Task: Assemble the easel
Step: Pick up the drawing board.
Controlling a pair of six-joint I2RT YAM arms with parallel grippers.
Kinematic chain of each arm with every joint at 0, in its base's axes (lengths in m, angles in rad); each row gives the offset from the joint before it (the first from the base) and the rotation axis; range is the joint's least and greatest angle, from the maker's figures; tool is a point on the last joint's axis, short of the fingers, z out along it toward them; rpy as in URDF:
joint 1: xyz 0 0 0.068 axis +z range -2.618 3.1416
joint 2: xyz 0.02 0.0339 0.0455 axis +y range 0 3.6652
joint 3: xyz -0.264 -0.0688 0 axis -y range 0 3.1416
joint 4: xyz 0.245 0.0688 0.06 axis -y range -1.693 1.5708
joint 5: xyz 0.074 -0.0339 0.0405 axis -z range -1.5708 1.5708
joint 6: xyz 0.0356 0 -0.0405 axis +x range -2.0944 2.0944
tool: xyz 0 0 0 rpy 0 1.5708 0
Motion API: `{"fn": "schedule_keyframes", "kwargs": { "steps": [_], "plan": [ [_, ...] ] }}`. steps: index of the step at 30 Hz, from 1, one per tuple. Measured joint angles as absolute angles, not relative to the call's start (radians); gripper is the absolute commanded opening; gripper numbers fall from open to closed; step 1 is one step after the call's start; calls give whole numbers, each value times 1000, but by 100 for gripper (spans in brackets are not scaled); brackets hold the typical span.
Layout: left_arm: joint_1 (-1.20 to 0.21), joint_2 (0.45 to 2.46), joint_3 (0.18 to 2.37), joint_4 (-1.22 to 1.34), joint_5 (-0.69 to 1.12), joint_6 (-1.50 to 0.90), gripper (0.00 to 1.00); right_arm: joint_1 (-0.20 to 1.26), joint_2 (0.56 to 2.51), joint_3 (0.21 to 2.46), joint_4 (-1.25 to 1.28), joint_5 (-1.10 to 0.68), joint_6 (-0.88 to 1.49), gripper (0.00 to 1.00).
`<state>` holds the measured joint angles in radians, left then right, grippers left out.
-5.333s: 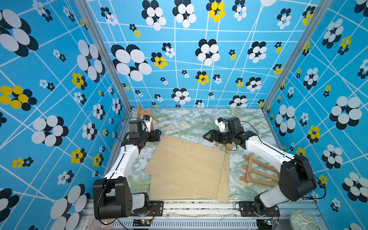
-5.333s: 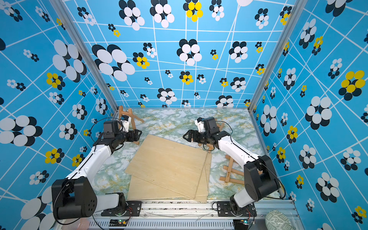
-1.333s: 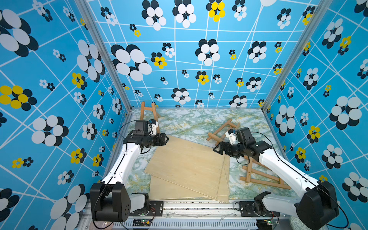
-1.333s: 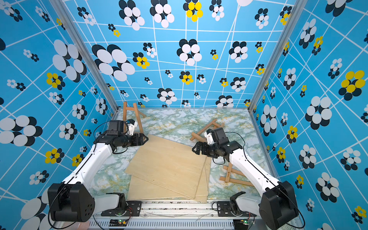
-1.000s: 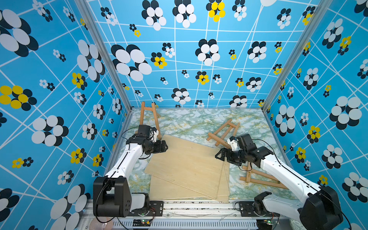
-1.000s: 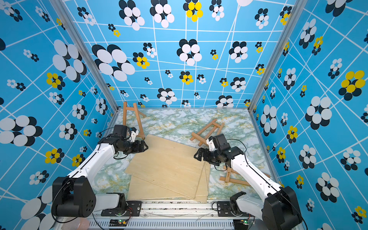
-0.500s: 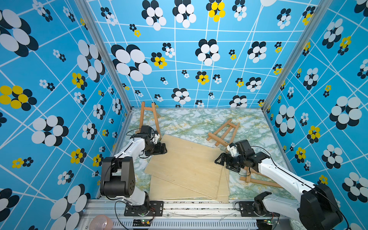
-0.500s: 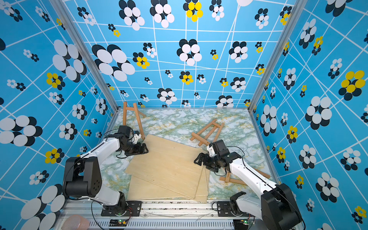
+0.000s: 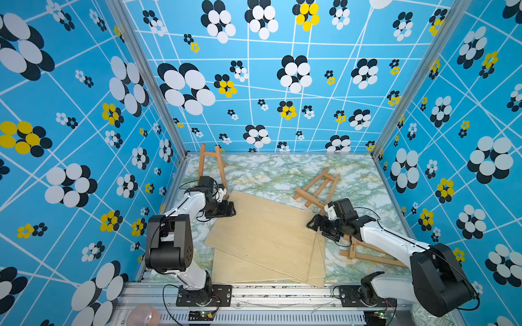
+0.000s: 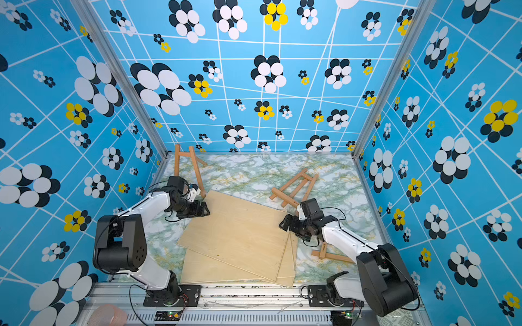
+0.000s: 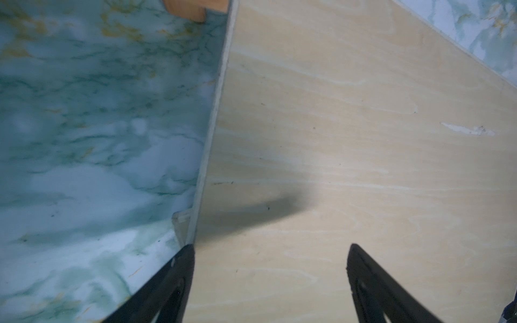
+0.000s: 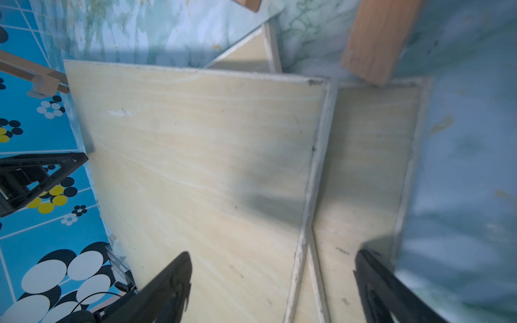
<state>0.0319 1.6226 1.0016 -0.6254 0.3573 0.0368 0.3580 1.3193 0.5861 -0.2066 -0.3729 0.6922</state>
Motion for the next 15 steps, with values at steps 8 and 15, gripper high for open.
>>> {"fn": "schedule_keyframes", "kwargs": {
  "steps": [8, 15],
  "plan": [
    [33, 1631, 1003, -612, 371, 47, 86, 357, 1367, 571, -46, -379, 692, 92],
    [34, 1654, 1023, -598, 375, 54, 85, 339, 1393, 558, 36, -411, 692, 92]
  ]
}}
